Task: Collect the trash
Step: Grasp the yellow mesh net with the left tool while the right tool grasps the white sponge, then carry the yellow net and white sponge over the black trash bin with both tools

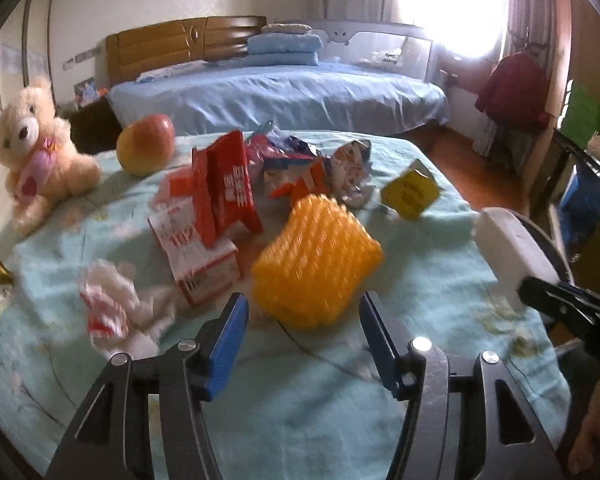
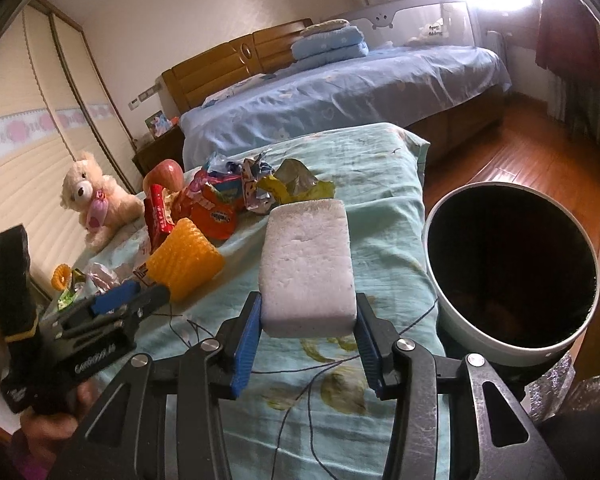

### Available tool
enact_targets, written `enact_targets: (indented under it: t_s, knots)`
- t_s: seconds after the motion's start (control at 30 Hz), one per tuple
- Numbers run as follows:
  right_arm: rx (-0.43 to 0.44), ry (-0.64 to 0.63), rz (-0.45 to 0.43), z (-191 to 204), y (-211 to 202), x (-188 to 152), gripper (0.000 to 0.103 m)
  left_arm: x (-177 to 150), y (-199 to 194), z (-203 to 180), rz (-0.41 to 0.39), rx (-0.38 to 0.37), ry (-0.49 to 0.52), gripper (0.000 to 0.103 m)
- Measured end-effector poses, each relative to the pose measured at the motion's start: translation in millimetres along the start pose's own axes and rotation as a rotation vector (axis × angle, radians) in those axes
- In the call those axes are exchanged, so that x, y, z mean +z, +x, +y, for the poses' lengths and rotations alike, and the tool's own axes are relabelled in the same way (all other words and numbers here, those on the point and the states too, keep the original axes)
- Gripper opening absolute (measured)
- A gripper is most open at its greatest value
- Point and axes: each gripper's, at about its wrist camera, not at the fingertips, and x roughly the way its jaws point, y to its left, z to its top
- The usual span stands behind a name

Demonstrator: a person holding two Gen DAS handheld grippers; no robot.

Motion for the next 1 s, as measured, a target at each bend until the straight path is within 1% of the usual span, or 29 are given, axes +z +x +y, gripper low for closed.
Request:
enact_targets:
  t_s: [0.17,0.2,0.23,0.3,0.33,0.4,0.43,0.53,0.67,1.0]
  knots:
    - [-0.002,0.006,0.009,-2.8,5.5,1.7,0.045,8.9,24.1,-0.8,0.039,0.001,-0.001,0.059]
    - [-0.003,0.007,0.011,-3.8,5.8,1.7,0.045,10.6,28.3,-1.3,0.050,-0.006,0.001,0.057]
    - [-0.004,0.010,0.013,-4.9,6.9,2.4,0.045,11.5,31.5,-2.7,0.059,-0.016,0.004,0.046]
    - [-0.007,0.014,0.013,-7.7,7.5,2.5,0.045,13.3,34.3,-3.9,0.061,-0.034,0.013,0.036]
    - [-0.008,0.014,0.013,-8.3,7.2,2.1,0.045,13.5,33.5,-5.8,0.053,-0.042,0.021,0.026]
    - [-0.011,0.016,0.011,-9.8,6.9,2.3,0.045,14.1,32.2,-7.3,0.049,-0.061,0.030,0.016]
    - [-0.011,0.015,0.010,-10.2,6.5,2.6,0.045,14.1,32.1,-8.5,0.049,-0.067,0.033,0.013]
    - [-0.010,0.014,0.004,-10.7,4.0,2.8,0.045,13.0,31.3,-6.9,0.049,-0.092,0.030,0.010]
    - [-0.015,0.015,-0.006,-13.9,-1.8,2.4,0.045,10.7,23.6,-9.5,0.053,-0.136,0.026,0.010]
    - [-0.059,0.048,-0.027,-40.6,-20.1,1.1,0.045,14.1,15.8,-44.6,0.057,-0.212,0.092,0.010]
